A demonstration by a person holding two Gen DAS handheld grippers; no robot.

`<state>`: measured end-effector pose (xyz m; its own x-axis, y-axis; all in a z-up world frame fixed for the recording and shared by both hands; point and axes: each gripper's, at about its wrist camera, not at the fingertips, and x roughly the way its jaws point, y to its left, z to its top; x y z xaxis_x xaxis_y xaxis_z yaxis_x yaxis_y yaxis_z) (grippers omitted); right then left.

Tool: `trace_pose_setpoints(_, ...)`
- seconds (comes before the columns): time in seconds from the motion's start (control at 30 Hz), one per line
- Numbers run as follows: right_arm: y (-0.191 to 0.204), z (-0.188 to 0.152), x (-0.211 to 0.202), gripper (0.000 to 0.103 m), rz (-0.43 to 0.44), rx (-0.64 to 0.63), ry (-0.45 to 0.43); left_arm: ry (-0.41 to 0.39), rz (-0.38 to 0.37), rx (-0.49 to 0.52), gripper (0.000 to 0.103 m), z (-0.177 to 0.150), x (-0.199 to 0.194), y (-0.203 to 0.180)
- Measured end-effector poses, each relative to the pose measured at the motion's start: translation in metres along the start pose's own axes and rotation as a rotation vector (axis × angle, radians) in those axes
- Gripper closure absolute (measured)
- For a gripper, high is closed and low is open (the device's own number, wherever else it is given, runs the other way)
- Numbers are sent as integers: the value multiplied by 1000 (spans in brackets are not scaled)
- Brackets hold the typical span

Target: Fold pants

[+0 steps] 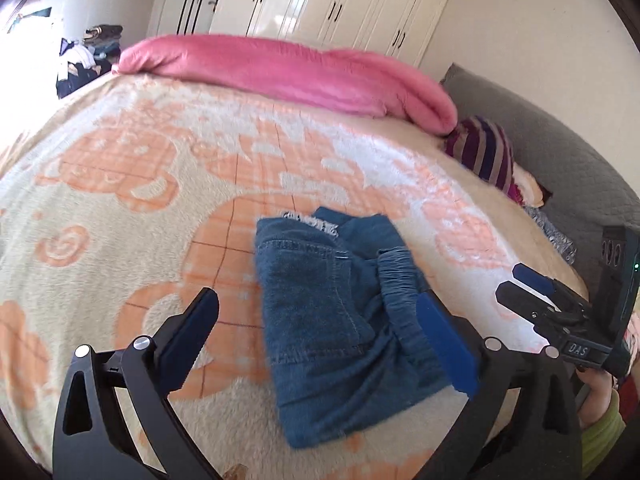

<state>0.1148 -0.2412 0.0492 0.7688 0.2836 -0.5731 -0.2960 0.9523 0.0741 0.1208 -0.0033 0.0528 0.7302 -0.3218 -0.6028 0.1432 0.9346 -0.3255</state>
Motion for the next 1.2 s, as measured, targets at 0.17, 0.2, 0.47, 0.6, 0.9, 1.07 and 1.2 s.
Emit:
trace_pose_setpoints(0.17,5,-5,-29,9,-20,-2,-58,-27,4,18,4,-14,-29,-4)
trace_pose_setpoints(0.2,5,-8,-34,9,-21,1,-67,-28,16,27,4,-17,-33,-6)
trace_pose_setpoints(0.47,15,-46,-45,9,-16,-21,-9,31,57,92,4,-60,-43,-19)
trace_pose_setpoints(0.6,19,-64,-41,9,-31,-13,27,44,83,91,4,-78,-41,-21)
trace_pose_setpoints(0.9,24,-83,-25,9,-47,-31,82,50,130,58,4,-96,-33,-13)
trace_pose_setpoints(1.07,23,-86,-21,9,-41,-29,96,58,135,55,4,-96,-30,-11)
trace_pose_setpoints(1.2,23,-87,-20,9,-39,-27,100,61,134,58,4,-96,-29,-13)
